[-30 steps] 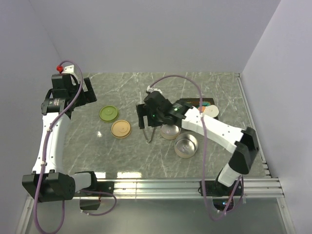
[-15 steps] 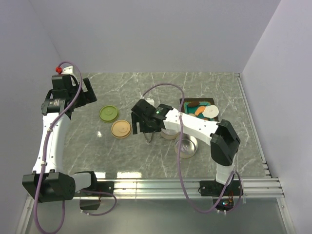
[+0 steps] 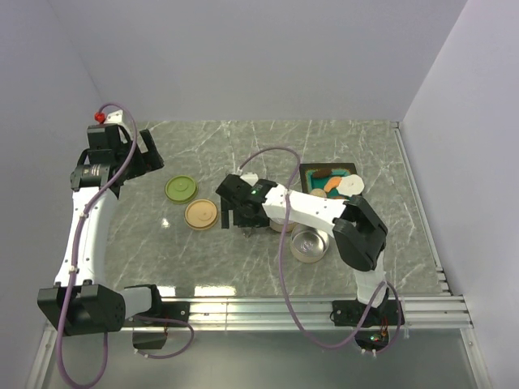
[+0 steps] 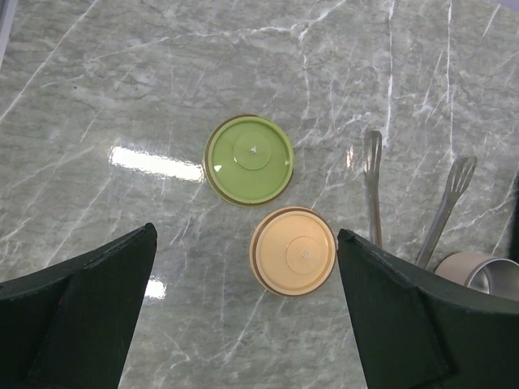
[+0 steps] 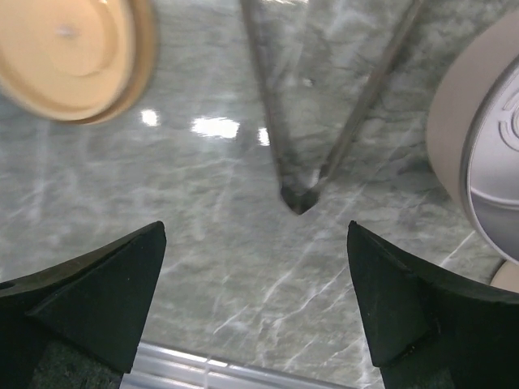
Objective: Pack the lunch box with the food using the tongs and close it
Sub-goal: Grab the clamp with the right arm, then pass the clamp from the right arm to the left
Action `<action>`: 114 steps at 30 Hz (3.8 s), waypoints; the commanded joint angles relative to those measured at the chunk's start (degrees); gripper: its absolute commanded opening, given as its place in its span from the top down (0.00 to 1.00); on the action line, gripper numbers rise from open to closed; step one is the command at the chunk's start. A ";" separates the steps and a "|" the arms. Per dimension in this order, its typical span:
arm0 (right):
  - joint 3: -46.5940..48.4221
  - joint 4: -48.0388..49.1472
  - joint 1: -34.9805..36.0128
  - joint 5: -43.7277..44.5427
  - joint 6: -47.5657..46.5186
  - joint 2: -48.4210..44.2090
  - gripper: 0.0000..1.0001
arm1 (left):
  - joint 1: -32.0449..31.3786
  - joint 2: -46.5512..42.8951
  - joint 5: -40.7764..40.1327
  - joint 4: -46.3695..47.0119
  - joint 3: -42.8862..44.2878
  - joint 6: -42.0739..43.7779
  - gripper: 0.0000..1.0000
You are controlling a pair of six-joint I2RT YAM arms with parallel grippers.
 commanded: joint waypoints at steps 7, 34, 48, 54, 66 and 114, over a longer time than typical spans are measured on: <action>-2.25 3.23 -4.22 -1.13 3.10 3.49 0.03 | 0.43 1.21 3.17 2.43 -0.60 -1.00 0.00; 2.06 15.54 -7.03 10.11 -3.06 14.65 0.01 | 2.54 5.43 8.18 4.71 -3.07 0.67 0.01; 7.15 10.10 -7.91 11.17 -4.11 20.98 0.02 | 2.98 6.48 9.32 5.07 -4.47 0.40 0.01; 6.73 9.83 -8.43 9.06 -4.90 21.78 0.18 | 3.07 7.01 9.23 4.72 -4.04 0.84 0.01; -1.45 16.50 -8.26 3.18 -14.48 8.96 0.42 | 3.95 4.47 19.60 2.78 -2.63 7.87 0.01; -3.21 -13.02 -34.09 -51.40 -63.61 -28.23 0.76 | -4.58 -13.82 48.35 6.03 -7.82 39.61 0.00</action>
